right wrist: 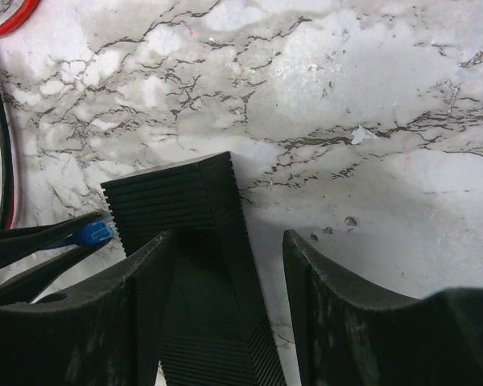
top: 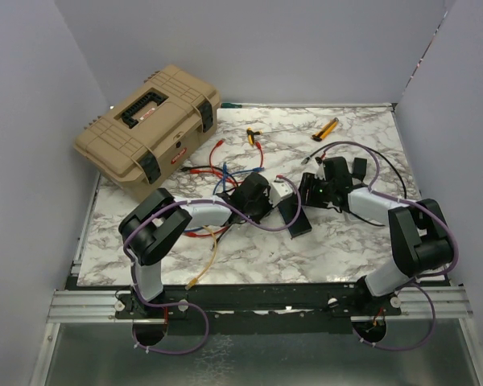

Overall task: Insert the plug into the switch port
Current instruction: Insert the connector into the switch port.

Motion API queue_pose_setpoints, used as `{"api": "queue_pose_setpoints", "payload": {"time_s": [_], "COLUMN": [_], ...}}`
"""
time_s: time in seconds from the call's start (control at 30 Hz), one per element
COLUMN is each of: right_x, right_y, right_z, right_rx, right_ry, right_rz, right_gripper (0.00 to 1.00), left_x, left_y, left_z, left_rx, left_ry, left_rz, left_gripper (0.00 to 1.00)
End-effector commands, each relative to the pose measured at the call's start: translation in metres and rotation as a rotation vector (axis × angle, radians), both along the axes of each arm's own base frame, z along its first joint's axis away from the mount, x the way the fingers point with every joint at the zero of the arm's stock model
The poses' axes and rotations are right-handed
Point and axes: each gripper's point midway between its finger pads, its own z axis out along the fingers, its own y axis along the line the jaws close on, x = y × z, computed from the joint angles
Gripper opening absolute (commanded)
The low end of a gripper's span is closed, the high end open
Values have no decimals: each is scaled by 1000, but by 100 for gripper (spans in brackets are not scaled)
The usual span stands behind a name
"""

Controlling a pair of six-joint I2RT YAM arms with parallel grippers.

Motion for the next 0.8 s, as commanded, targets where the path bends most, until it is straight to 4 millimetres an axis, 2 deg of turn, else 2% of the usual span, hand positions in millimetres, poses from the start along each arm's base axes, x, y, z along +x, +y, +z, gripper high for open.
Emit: {"api": "queue_pose_setpoints", "payload": {"time_s": [0.0,0.53,0.77], "right_x": [1,-1,-3], "right_y": [1,7,10], "right_z": [-4,-6,-7], "right_rx": [0,18,33], "right_ry": [14,36,48], "right_rz": [21,50,61], "right_gripper": [56,55,55], "left_x": [4,18,16], "left_y": [0,-8,-12], "left_z": [-3,8,7], "left_rx": [29,16,10], "left_ry": [-10,-48,-44], "left_rz": [2,39,31], "left_gripper": [0,0,0]}}
